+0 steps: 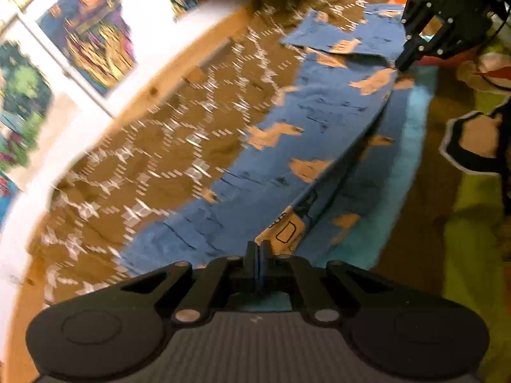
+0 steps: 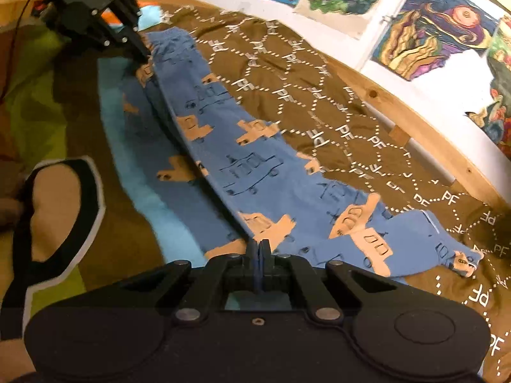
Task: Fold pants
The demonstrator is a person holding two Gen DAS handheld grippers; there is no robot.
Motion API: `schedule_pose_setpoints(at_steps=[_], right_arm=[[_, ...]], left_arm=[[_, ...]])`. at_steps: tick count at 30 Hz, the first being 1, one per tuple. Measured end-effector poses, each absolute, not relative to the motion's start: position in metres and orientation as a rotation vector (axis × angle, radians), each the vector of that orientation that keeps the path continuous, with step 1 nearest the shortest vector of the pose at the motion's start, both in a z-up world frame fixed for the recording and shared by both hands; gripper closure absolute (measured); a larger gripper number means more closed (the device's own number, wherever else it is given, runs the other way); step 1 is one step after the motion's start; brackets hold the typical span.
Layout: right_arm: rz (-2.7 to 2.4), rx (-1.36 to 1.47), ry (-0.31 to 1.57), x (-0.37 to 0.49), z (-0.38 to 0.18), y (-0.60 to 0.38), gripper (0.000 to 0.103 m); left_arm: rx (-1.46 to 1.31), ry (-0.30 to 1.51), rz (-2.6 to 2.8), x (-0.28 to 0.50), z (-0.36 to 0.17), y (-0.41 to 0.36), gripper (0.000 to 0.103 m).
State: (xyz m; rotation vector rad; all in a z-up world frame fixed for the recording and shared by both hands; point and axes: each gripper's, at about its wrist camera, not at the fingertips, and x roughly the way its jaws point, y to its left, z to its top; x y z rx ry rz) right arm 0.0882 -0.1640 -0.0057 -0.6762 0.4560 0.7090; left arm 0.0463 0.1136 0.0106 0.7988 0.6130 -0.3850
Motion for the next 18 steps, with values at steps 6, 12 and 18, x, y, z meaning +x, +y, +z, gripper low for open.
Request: schedule_pose_setpoints(at_steps=[6,12,18], right_arm=[[0.703,-0.638,0.505,0.087,-0.020,-0.165,0.103],[0.638,-0.499,0.530,0.089,-0.008,-0.182,0.066],[0.488,-0.366,0.517,0.112,0.015,-0.216,0.013]], left_arm=[[0.634,0.782,-0.495,0.052,0.015,0.122,0.068],[0.428,0.761,-0.488,0.054,0.037,0.118,0.032],[0.220,0.626,-0.534,0.084,0.042,0.067,0.004]])
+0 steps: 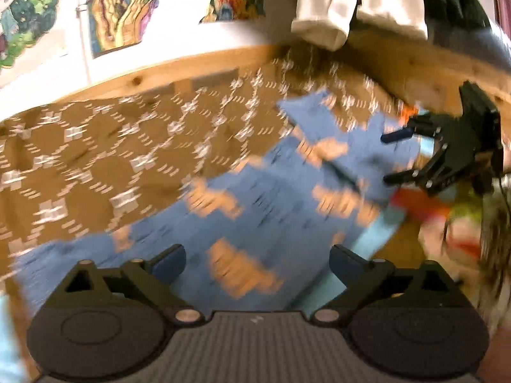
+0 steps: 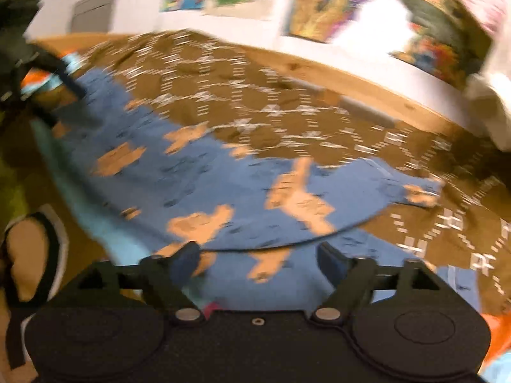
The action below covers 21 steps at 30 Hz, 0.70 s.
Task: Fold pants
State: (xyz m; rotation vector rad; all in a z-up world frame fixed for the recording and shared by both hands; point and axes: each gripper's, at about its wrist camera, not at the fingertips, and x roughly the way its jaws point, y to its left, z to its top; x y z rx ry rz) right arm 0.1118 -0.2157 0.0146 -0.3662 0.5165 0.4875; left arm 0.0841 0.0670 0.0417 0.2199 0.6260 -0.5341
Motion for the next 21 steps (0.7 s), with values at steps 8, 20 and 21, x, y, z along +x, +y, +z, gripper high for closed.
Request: schedule_pose_setpoints(at_steps=[8,20,21], right_arm=[[0.383,-0.262,0.604,0.167,0.053,-0.252,0.002],[0.405,-0.217,0.701,0.226,0.077,-0.257,0.015],[0.410,-0.205,0.704,0.235,0.078,-0.253,0.019]], left_arm=[[0.107,0.624,-0.681,0.128,0.008,-0.025,0.008],[0.026,0.719,-0.653,0.159,-0.023,-0.080,0.080],[0.017,0.732,-0.653,0.162,-0.025,-0.082,0.086]])
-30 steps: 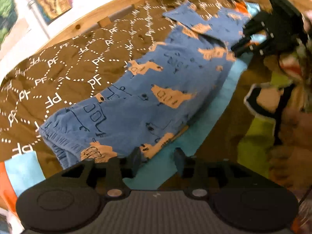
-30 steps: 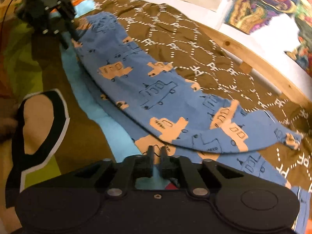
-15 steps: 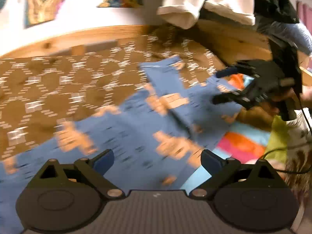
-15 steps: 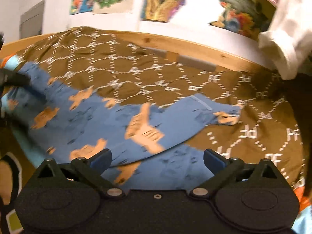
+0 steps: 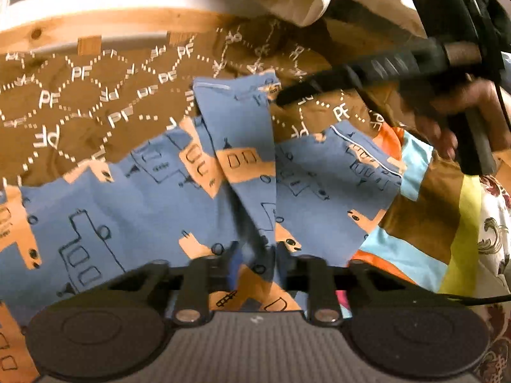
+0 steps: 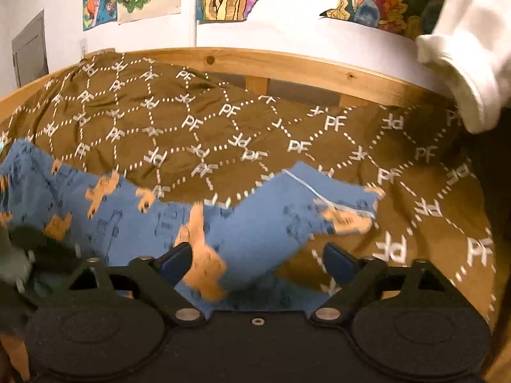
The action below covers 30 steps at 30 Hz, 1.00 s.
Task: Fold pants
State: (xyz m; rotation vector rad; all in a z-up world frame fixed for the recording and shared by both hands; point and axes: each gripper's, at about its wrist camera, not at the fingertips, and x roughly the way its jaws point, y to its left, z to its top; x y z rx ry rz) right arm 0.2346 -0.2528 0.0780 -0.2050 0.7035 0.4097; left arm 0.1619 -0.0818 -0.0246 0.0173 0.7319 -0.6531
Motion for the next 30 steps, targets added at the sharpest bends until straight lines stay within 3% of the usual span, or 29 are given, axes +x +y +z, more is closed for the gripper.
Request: schedule_pose_setpoints(at_steps=[4,17,18,19,20,30], right_arm=[[0.414,-0.187,0.721,0.269,0.082,-0.231,0.029],[0.168,-0.104,0.934,0.368,0.042,-0.192,0.052],[0.159,-0.114,0.928,0.368,0.041,-0.191,0.067],[0.154,-0.118,0.915,0.368,0.042,-0.191,0.091],[0.156,-0.105,0.898,0.365,0.044,-0.194,0.099],[0.106,0.143,0.566,0.253,0.104,-0.274,0.102]], left_arm=[[0.007,0.754,-0.637,0.166,-0.029,-0.084,0.095],[-0.007,0.772,-0.613,0.173,-0.032,-0.083,0.099],[-0.003,0.771,-0.612,0.172,-0.032,-0.083,0.099],[-0.003,0.770,-0.609,0.172,-0.031,-0.083,0.100],[-0.005,0.770,-0.606,0.172,-0.031,-0.083,0.100],[0.138,0.685,-0.608,0.147,-0.012,-0.087,0.103]])
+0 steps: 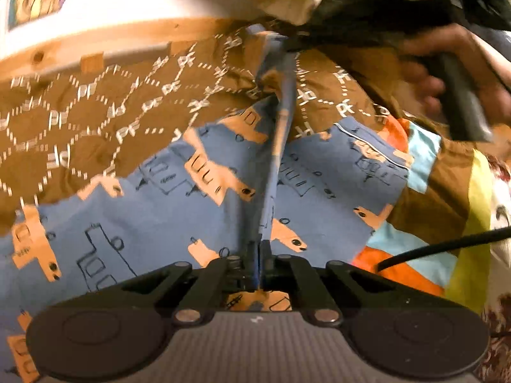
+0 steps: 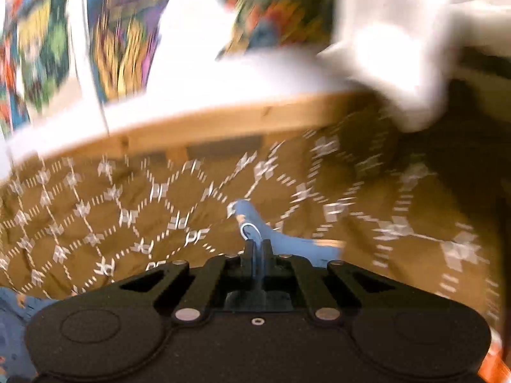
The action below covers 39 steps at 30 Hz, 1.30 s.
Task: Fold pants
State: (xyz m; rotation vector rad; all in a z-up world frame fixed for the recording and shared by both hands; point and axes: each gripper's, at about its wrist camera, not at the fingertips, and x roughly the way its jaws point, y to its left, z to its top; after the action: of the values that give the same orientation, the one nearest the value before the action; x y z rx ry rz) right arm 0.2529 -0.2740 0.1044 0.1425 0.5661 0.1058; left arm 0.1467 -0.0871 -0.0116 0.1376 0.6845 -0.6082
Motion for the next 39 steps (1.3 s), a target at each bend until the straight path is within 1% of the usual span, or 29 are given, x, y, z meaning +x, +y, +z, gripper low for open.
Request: schedule_pose_setpoints(at_steps=[4,8,13,14,16,19,20,21,22,27,30,32,34,35,36,39], right_arm=[[0.017,0.297,0.538,0.192,0.102,-0.318,0.102],[-0.086,0.400,0.541,0.147,0.071,-0.348,0.103],[-0.139,0.471,0.570,0.129,0.030,-0.366,0.103],[-0.140,0.482,0.572,0.128,0.026,-0.367,0.101],[-0.133,0.493,0.567,0.128,0.023,-0.368,0.084],[-0.112,0.458,0.583,0.136,0.023,-0.364,0.078],[-0.111,0.442,0.588,0.138,0.023,-0.365,0.074],[-0.118,0.433,0.593,0.141,0.024,-0.367,0.068],[-0.123,0.433,0.594,0.144,0.024,-0.369,0.067],[-0.143,0.425,0.623,0.171,0.023,-0.377,0.067],[-0.162,0.447,0.632,0.183,0.023,-0.380,0.071],[-0.176,0.462,0.622,0.186,0.025,-0.381,0.079],[-0.182,0.460,0.614,0.189,0.028,-0.382,0.091],[-0.184,0.455,0.607,0.189,0.030,-0.382,0.094],[-0.178,0.445,0.599,0.189,0.033,-0.381,0.097],[-0.167,0.413,0.560,0.181,0.045,-0.377,0.098]], left_arm=[[0.233,0.659,-0.634,0.133,-0.009,-0.096,0.103],[0.331,0.656,-0.652,0.122,-0.016,-0.108,0.103],[0.374,0.677,-0.649,0.122,-0.024,-0.112,0.103],[0.373,0.680,-0.645,0.123,-0.025,-0.112,0.103],[0.370,0.683,-0.641,0.125,-0.025,-0.112,0.103],[0.373,0.686,-0.640,0.126,-0.026,-0.113,0.103],[0.375,0.686,-0.641,0.126,-0.027,-0.113,0.103],[0.377,0.687,-0.642,0.126,-0.027,-0.113,0.103],[0.379,0.686,-0.642,0.126,-0.028,-0.113,0.103],[0.373,0.687,-0.642,0.126,-0.028,-0.113,0.103],[0.365,0.688,-0.642,0.125,-0.028,-0.112,0.103],[0.367,0.687,-0.642,0.125,-0.027,-0.112,0.103],[0.363,0.687,-0.642,0.125,-0.027,-0.112,0.103],[0.357,0.688,-0.643,0.125,-0.026,-0.111,0.103],[0.351,0.689,-0.644,0.125,-0.025,-0.110,0.103],[0.343,0.690,-0.650,0.126,-0.020,-0.106,0.103]])
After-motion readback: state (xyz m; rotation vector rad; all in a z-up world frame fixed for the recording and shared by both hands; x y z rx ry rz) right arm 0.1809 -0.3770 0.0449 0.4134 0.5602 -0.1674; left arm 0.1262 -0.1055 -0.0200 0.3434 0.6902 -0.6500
